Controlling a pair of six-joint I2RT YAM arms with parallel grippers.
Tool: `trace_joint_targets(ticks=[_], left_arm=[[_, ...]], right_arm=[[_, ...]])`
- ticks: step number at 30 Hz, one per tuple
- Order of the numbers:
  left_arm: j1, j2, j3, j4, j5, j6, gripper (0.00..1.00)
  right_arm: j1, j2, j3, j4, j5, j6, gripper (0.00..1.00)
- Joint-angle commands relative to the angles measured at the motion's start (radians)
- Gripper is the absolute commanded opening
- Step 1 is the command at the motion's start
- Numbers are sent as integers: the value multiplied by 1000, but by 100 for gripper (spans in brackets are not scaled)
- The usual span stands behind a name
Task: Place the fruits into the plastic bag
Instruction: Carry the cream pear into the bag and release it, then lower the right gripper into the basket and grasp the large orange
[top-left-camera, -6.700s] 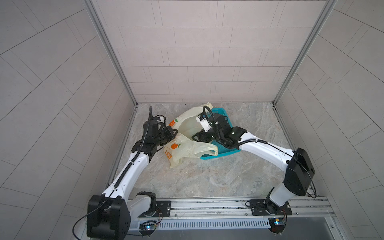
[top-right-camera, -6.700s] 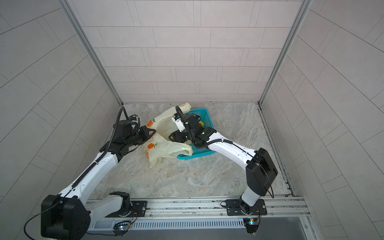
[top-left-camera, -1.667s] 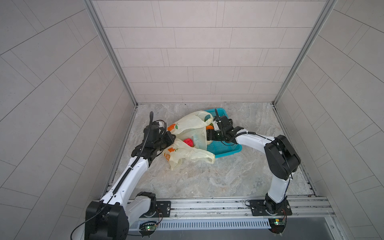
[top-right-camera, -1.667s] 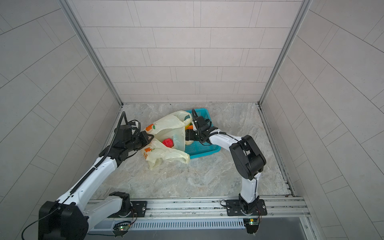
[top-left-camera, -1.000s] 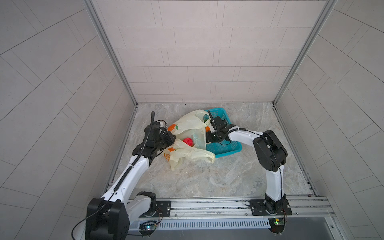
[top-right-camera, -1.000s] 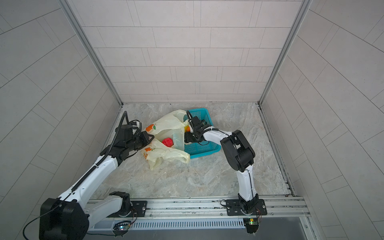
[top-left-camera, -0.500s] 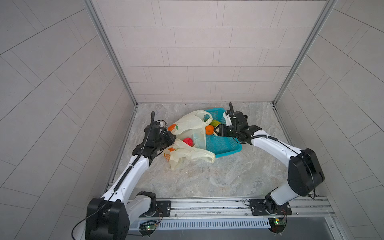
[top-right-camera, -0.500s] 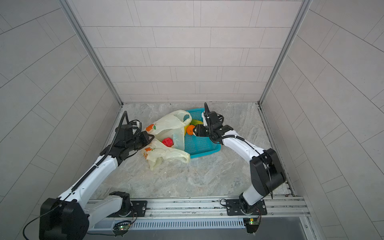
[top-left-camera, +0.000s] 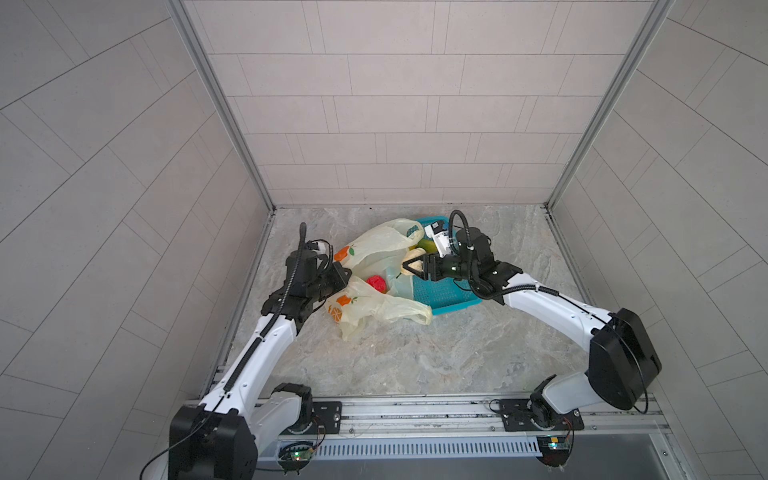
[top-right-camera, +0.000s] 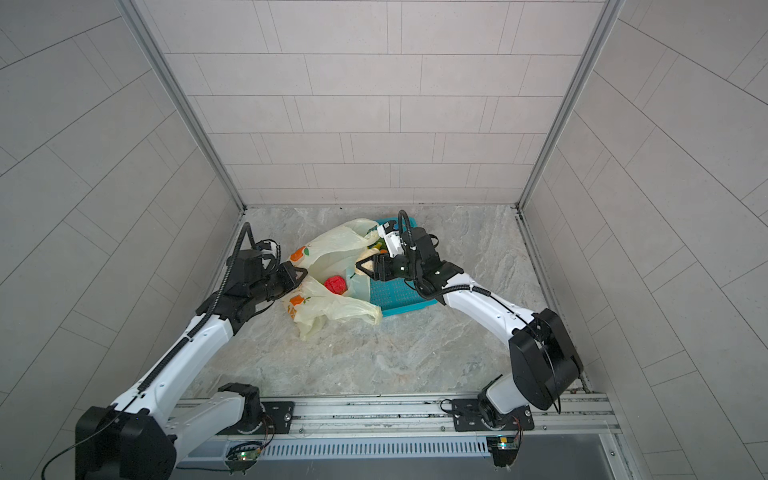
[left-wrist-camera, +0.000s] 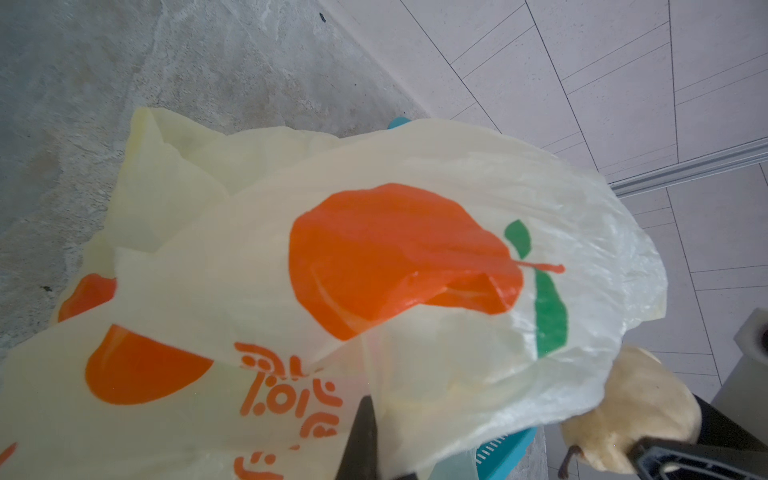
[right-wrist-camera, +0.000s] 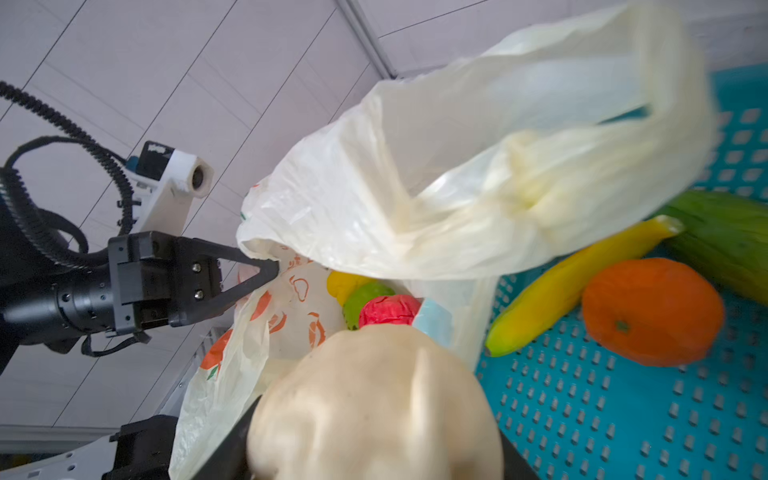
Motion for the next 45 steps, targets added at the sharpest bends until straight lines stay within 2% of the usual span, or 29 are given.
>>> trace_joint_targets(ticks=[1, 7, 14, 16, 20, 24, 31, 32, 33, 40, 45], left_arm=[[-5, -25, 19, -8, 15, 19, 0], [-5, -32, 23, -7, 29, 9, 0], [-4, -50, 21, -8, 30, 4, 0], [-5, -52, 21, -10, 25, 7, 0], [-5, -48, 18, -10, 23, 11, 0], [-5, -48, 16, -11, 17, 12, 0], [-5, -45, 3, -18, 2, 15, 0], [-4, -43, 0, -18, 1, 15, 0], [-4, -43, 0, -16, -1, 16, 0], [-4, -23, 2, -19, -9, 17, 0], [-5, -12, 5, -27, -20, 18, 0]], right_arm=[[31, 45, 56, 31, -24, -17, 39], [89, 176, 153, -4, 6, -56, 40], [198, 326, 328, -251, 80, -222, 43], [223, 352, 350, -304, 90, -256, 48], [236, 366, 349, -337, 95, -264, 63], [235, 337, 333, -344, 149, -281, 74], [215, 246, 296, -331, 203, -286, 82], [210, 228, 283, -316, 203, -286, 98], [203, 208, 270, -300, 201, -283, 99], [114, 92, 181, -193, 188, -214, 98], [8, -34, 45, -42, 259, -93, 97]])
